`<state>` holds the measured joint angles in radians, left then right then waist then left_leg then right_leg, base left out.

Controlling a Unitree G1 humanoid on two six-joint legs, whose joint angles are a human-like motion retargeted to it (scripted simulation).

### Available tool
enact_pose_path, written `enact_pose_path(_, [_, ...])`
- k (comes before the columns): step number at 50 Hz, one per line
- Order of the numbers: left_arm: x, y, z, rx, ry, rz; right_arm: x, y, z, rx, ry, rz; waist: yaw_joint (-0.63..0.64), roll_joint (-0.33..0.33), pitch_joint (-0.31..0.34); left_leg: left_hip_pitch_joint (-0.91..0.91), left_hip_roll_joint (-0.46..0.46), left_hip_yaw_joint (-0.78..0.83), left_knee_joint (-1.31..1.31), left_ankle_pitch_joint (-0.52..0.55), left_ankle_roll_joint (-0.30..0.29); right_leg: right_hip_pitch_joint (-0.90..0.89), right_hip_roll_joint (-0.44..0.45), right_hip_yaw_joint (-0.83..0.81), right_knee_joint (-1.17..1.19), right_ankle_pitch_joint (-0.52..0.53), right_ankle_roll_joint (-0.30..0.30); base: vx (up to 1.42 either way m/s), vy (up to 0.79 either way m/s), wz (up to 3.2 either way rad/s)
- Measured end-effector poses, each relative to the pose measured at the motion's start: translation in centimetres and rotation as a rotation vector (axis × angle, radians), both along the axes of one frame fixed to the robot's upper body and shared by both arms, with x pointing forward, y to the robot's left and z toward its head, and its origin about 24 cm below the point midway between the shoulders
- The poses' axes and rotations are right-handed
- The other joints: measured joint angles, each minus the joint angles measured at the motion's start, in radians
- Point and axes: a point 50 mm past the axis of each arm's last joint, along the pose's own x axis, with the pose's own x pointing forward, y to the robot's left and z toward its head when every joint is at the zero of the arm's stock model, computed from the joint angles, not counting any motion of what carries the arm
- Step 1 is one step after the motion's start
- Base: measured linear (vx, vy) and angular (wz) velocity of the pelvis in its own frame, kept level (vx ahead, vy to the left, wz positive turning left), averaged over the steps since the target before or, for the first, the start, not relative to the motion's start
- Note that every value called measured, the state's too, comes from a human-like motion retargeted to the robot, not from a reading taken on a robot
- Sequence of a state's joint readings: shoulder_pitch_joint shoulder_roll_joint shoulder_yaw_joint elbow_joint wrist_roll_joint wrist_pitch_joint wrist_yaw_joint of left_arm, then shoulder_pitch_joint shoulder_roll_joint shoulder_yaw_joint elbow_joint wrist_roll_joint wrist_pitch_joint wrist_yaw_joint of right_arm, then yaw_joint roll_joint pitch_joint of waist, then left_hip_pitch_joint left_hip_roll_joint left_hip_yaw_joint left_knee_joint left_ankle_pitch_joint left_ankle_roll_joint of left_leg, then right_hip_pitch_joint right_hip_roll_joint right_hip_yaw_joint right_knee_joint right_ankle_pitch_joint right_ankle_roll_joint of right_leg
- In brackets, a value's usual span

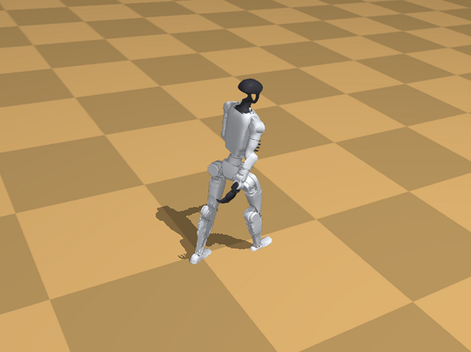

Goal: Walk run

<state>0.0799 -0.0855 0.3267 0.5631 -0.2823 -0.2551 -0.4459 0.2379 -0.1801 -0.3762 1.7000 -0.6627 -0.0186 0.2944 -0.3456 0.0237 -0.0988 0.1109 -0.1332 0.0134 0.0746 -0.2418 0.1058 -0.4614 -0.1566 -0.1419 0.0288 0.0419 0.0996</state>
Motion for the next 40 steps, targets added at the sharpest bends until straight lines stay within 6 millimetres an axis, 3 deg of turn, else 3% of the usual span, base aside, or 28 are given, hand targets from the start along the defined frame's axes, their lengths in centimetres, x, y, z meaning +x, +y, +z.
enact_pose_path(2, [-0.7,-0.5,-0.6,-0.030,0.029,0.000,1.7,-0.3,-0.5,-0.015,-0.050,0.029,-0.019,0.007,-0.012,0.004,0.005,-0.017,0.029,0.017,-0.014,0.005,0.006,-0.016,0.045,0.031,-0.054,0.60,-0.44,0.59])
enact_pose_path(5, [-2.0,-1.2,-1.7,-0.065,0.085,-0.003,3.7,-0.6,-1.0,-0.045,-0.117,0.064,-0.060,0.019,-0.035,0.012,0.023,-0.063,0.093,0.116,-0.056,0.059,0.017,-0.049,0.047,0.124,-0.066,0.75,-0.59,0.69])
enact_pose_path(9, [-3.3,-2.6,-2.8,-0.104,0.147,-0.016,7.1,-1.1,-1.5,-0.082,-0.203,0.082,-0.018,0.007,-0.073,-0.054,0.049,-0.017,0.310,0.410,-0.097,0.110,0.003,-0.017,0.079,0.081,-0.074,0.74,-0.58,-0.02])
enact_pose_path(11, [-3.3,-3.1,-2.8,-0.122,0.149,-0.010,9.7,-1.5,-1.8,-0.101,-0.265,0.113,-0.047,-0.020,-0.075,-0.141,0.052,0.003,0.506,0.535,-0.088,0.169,-0.007,-0.043,0.046,0.068,-0.095,0.50,-0.48,0.65])
enact_pose_path(13, [-3.0,-3.1,-2.6,-0.124,0.129,-0.018,12.7,-2.0,-1.8,-0.140,-0.338,0.163,-0.082,-0.031,-0.079,-0.241,0.076,0.024,0.689,0.583,-0.049,0.217,-0.017,-0.074,0.027,0.045,-0.090,0.50,-0.57,0.49])
enact_pose_path(15, [-2.5,-3.0,-2.2,-0.116,0.100,-0.049,15.9,-2.7,-1.6,-0.193,-0.415,0.216,0.015,-0.075,-0.105,-0.287,0.076,0.146,0.732,0.506,-0.037,0.231,0.009,0.026,0.028,0.001,-0.104,0.45,-0.50,-1.36])
enact_pose_path(17, [-2.1,-3.1,-1.9,-0.103,0.077,-0.088,19.0,-3.2,-1.2,-0.236,-0.499,0.243,-0.021,-0.082,-0.090,-0.354,0.046,0.090,0.776,0.442,-0.033,0.271,0.019,-0.021,0.009,0.002,-0.117,0.44,-0.42,-0.09])
enact_pose_path(20, [-1.7,-2.8,-1.4,-0.080,0.042,-0.105,23.5,-3.3,-0.3,-0.261,-0.630,0.290,0.020,-0.105,-0.083,-0.421,0.001,0.118,0.717,0.326,-0.036,0.310,0.051,0.007,0.001,-0.022,-0.130,0.43,-0.39,-0.79])
enact_pose_path(23, [-1.5,-2.7,-1.0,-0.063,0.018,-0.123,27.2,-3.0,0.8,-0.269,-0.757,0.308,0.057,-0.102,-0.068,-0.461,-0.004,0.161,0.536,0.277,-0.037,0.350,0.098,0.019,-0.001,-0.048,-0.142,0.46,-0.34,-0.71])
enact_pose_path(27, [-1.1,-2.8,-0.7,-0.064,0.002,-0.134,30.7,-2.8,2.2,-0.281,-0.907,0.310,0.089,-0.063,-0.029,-0.482,-0.019,0.161,0.253,0.291,-0.038,0.418,0.190,0.015,-0.010,-0.089,-0.162,0.47,-0.28,-0.44])
enact_pose_path(31, [-0.9,-3.1,-0.7,-0.072,-0.001,-0.121,31.5,-2.5,2.6,-0.286,-0.981,0.307,0.113,-0.034,0.000,-0.498,-0.049,0.172,0.028,0.293,-0.055,0.488,0.256,0.006,-0.014,-0.136,-0.176,0.58,-0.28,-0.32])
enact_pose_path(35, [-1.1,-3.0,-0.8,-0.067,0.006,-0.117,29.0,-2.0,1.3,-0.270,-0.929,0.289,0.129,-0.016,0.021,-0.489,-0.059,0.278,-0.093,0.264,-0.161,0.550,0.310,-0.003,-0.003,-0.183,-0.196,0.66,-0.27,-0.16])
enact_pose_path(37, [-1.4,-2.8,-0.9,-0.063,0.014,-0.118,26.3,-1.8,0.2,-0.253,-0.842,0.278,0.129,-0.025,0.014,-0.470,-0.075,0.286,-0.090,0.266,-0.069,0.566,0.313,-0.012,0.013,-0.198,-0.198,0.69,-0.27,0.01])
enact_pose_path(38, [-1.5,-2.6,-1.0,-0.061,0.020,-0.116,24.6,-1.5,-0.3,-0.242,-0.787,0.274,0.136,-0.038,0.007,-0.461,-0.082,0.278,-0.078,0.268,0.006,0.571,0.305,-0.010,0.026,-0.200,-0.192,0.75,-0.29,-0.27])
enact_pose_path(40, [-2.0,-2.1,-1.3,-0.050,0.034,-0.112,20.6,-1.0,-1.4,-0.218,-0.653,0.262,0.162,-0.060,-0.011,-0.446,-0.083,0.287,-0.062,0.295,0.076,0.580,0.290,-0.031,0.058,-0.181,-0.172,0.72,-0.28,-0.51])
